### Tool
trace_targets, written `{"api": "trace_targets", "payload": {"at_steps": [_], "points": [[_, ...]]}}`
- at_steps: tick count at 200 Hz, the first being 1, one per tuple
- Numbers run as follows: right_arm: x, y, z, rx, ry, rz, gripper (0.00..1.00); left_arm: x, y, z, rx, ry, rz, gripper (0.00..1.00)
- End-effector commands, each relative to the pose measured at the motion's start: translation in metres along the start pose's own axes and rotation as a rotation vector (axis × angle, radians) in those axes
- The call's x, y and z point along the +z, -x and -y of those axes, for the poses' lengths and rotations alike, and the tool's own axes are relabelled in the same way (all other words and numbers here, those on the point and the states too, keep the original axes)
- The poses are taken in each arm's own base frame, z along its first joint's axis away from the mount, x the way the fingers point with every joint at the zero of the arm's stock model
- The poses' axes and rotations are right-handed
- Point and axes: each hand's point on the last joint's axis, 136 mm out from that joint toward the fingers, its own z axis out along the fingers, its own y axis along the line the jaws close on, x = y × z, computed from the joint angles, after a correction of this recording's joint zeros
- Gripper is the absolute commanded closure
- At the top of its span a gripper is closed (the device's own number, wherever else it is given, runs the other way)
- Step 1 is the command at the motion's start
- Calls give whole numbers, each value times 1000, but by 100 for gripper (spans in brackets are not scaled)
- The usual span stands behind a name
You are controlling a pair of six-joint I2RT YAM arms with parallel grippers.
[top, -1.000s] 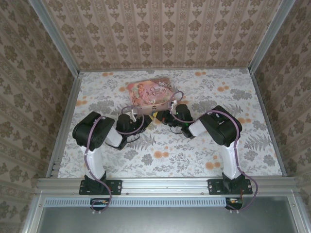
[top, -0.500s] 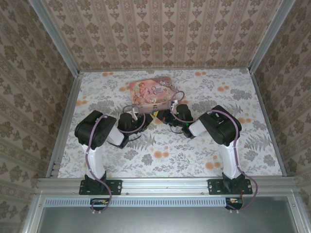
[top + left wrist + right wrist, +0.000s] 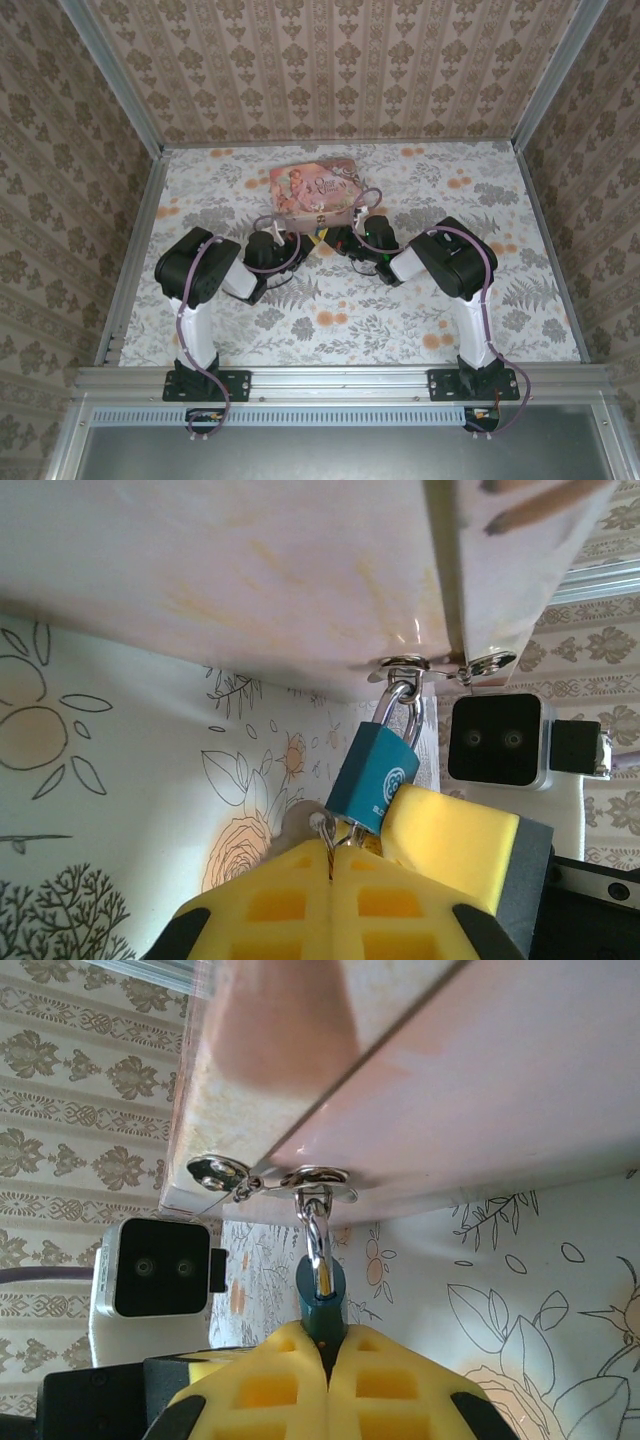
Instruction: Unlock a padlock with a key
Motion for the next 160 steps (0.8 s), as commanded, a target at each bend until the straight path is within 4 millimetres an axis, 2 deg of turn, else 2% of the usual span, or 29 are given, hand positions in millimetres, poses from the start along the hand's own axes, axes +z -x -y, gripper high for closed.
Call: {"api": "trace_targets", "payload": {"at_steps": [1,53,109,160], "points": [[0,-32,7,16,3,-111,100,5,15,14,26,-31,51,100],[1,-31,7,24,-1,-108,100,4,5,16,139,70,-8,100],[1,-32,11,31,-10,-102,100,0,-13,46,550,298,-130,100],[1,-30,13,46,-7,-93,100,-4,-16,36,709,446,-185,100]]}}
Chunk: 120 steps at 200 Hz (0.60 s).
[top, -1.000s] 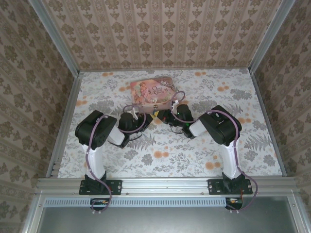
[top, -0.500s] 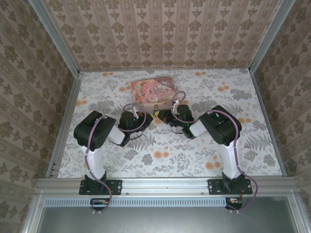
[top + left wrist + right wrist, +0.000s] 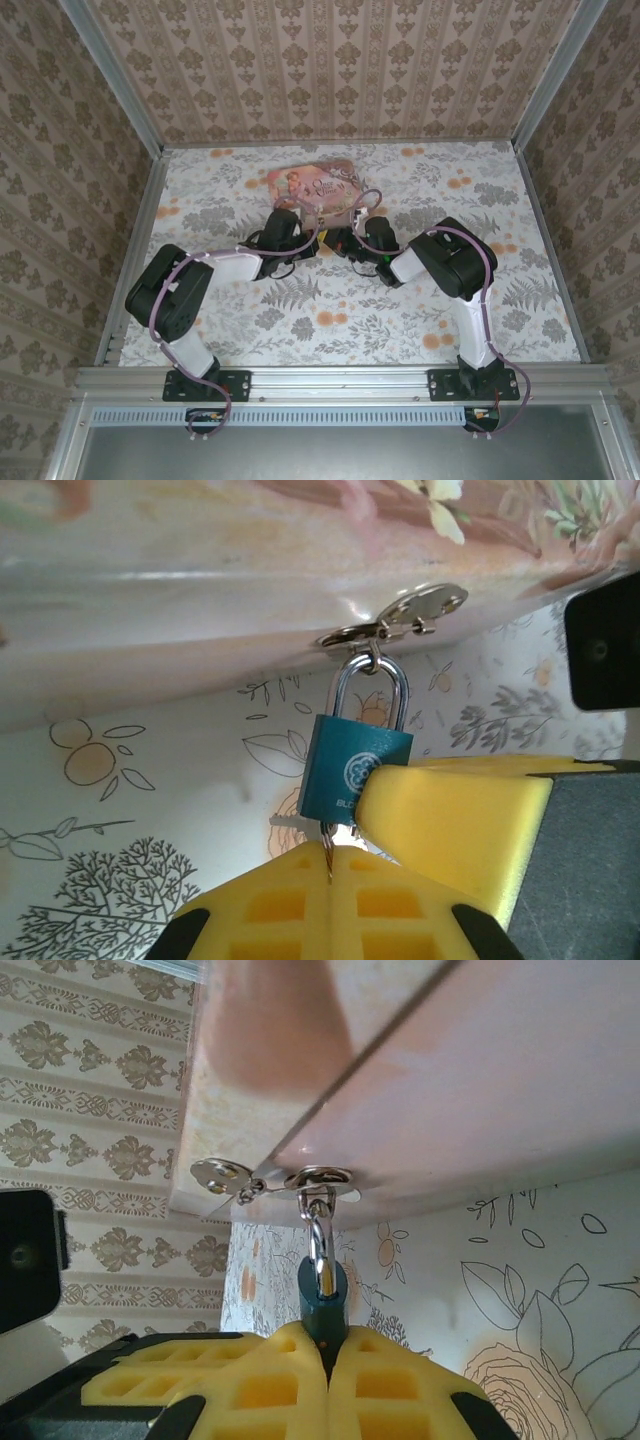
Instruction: Unlock a padlock with a key
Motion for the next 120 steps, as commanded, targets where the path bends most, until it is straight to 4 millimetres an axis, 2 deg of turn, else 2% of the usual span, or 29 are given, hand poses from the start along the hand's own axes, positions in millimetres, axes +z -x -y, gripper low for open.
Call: {"api": "trace_targets", "payload": {"at_steps": [1,35,54,89,106,120], "points": [[3,-24,16,32,-27,-71,100,-11,6,25,198,7,-9,100],[3,-24,16,40,-25,-67,100,-14,4,20,416,183,-36,100],[3,-23,18,45,-28,-63,100,-15,3,19,472,220,-44,100],[2,-23,21,53,-30,-57,100,-13,2,17,446,223,-47,100],[1,-23,21,58,-29,-54,100,-14,4,11,347,198,-34,100],[1,-22,21,59,-31,-52,100,-17,7,6,233,145,-17,76]]}}
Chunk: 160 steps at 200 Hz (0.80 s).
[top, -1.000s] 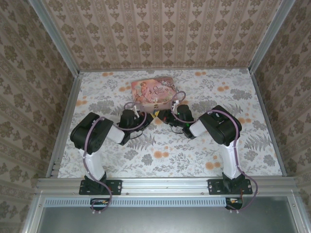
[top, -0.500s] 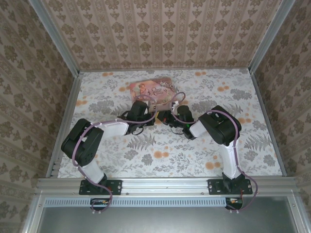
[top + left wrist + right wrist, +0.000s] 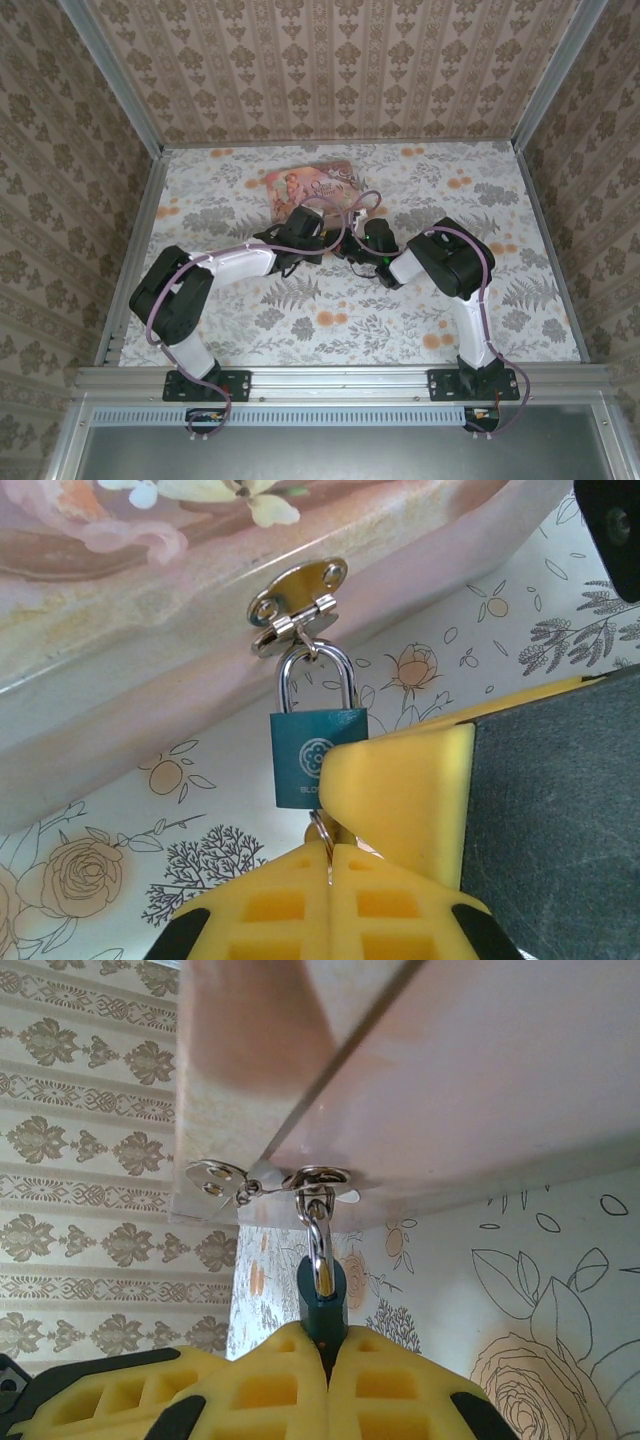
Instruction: Unlock a padlock with a key
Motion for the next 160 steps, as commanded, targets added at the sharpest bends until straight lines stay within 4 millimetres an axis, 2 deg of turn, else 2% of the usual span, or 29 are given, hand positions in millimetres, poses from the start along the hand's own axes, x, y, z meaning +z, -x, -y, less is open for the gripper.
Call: {"api": "trace_targets", "payload": {"at_steps": [1,14,25,33,63,95,160], "points": [[0,-18,23,42,-49,-46,100,-9,8,-2,-148,-88,33,75],[-1,-17,22,42,-47,-45,100,-14,10,-8,-236,-130,55,55],[-1,-17,22,43,-48,-45,100,-19,12,-12,-287,-151,70,46],[-1,-18,23,43,-46,-47,100,-22,13,-15,-320,-167,82,42],[-1,-17,21,46,-35,-48,100,-33,20,-20,-447,-245,129,41],[1,-16,16,57,-6,-48,100,-33,25,-19,-591,-359,163,42],[1,-14,11,94,35,-39,100,-13,12,-14,-755,-460,163,52]]}}
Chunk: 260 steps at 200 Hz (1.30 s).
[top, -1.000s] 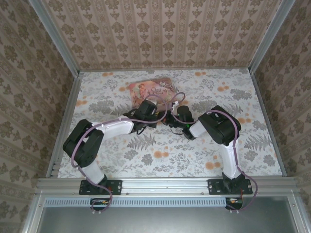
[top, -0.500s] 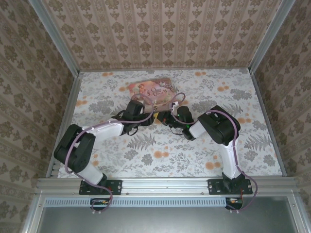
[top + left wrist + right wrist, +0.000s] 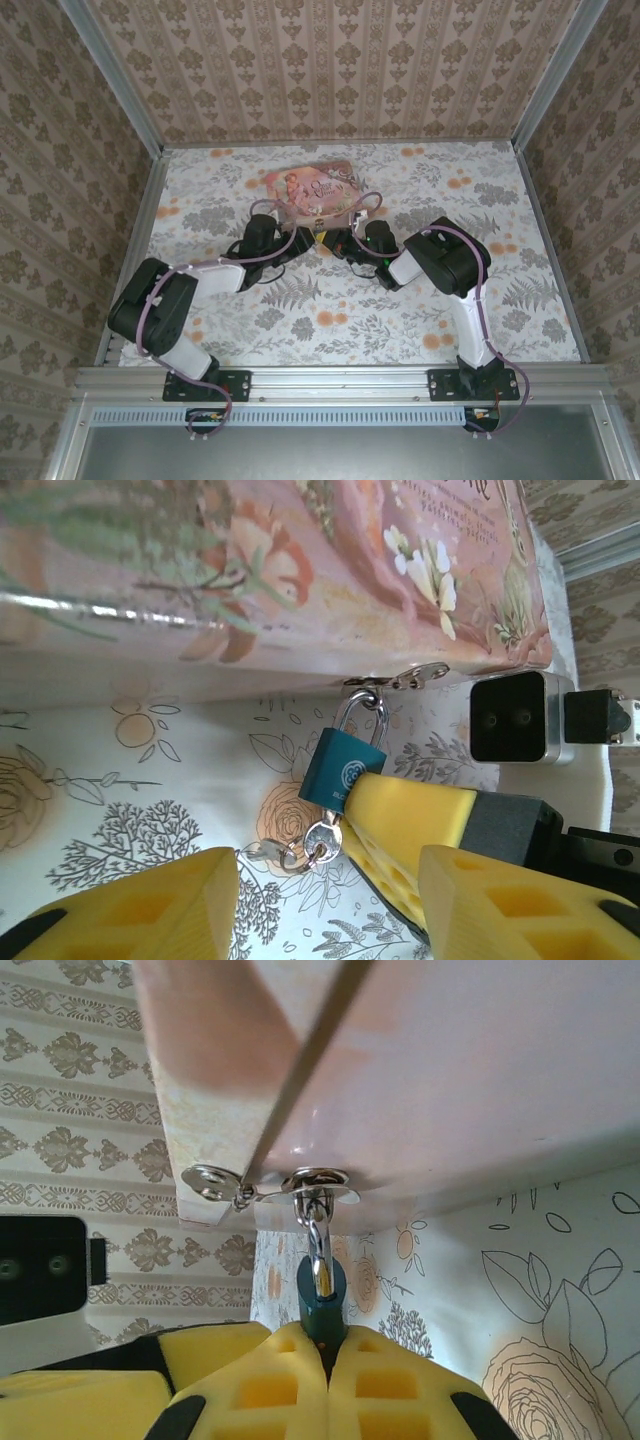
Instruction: Unlock a padlock with a key
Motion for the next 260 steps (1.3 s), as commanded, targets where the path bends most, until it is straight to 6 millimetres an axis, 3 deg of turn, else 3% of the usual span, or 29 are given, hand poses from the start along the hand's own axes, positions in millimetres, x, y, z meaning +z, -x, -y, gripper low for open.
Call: {"api": "trace_targets", "payload": {"at_steps": [1,27,163,227,260], "points": [[-1,-13,11,50,-5,-42,100,6,0,7,-87,-87,11,53],[-2,-13,10,52,0,-43,100,12,-4,1,-112,-87,8,60],[-4,-14,11,61,0,-42,100,32,-7,-4,-177,-148,41,74],[-4,-11,12,78,1,-26,100,26,-21,-7,-169,-125,46,69],[-3,-11,11,84,7,-26,100,26,-23,-9,-168,-117,48,72]]}}
